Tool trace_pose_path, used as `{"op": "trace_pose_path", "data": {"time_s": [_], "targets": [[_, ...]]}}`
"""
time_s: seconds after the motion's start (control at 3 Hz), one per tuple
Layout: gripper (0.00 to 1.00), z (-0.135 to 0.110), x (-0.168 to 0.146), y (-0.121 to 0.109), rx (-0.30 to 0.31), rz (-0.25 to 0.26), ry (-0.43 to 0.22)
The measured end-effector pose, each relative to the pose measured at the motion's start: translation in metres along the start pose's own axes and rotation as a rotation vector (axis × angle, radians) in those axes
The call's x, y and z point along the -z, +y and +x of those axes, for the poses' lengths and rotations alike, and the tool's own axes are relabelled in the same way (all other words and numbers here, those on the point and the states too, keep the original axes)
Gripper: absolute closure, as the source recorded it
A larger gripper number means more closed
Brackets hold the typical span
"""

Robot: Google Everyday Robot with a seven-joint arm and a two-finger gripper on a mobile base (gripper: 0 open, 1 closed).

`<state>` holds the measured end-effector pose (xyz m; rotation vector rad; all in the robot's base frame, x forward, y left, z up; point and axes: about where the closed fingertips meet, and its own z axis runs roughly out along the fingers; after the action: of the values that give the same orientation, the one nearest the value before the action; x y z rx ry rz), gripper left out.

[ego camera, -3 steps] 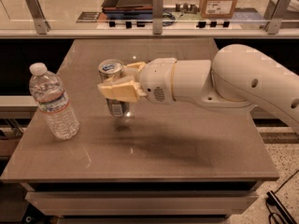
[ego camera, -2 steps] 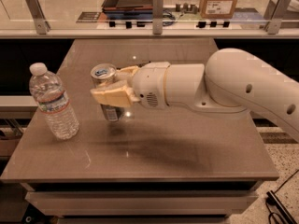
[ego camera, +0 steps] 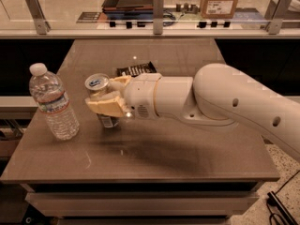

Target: Move redbull can near water bottle

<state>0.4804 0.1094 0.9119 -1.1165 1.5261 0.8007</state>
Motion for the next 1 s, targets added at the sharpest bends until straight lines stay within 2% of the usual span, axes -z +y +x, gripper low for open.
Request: {"op": "trace_pose_path", "data": {"time_s": [1.0], "targets": [[1.0, 0.0102, -0.0021, -0.0018, -0.037, -0.004, -0.03]]}}
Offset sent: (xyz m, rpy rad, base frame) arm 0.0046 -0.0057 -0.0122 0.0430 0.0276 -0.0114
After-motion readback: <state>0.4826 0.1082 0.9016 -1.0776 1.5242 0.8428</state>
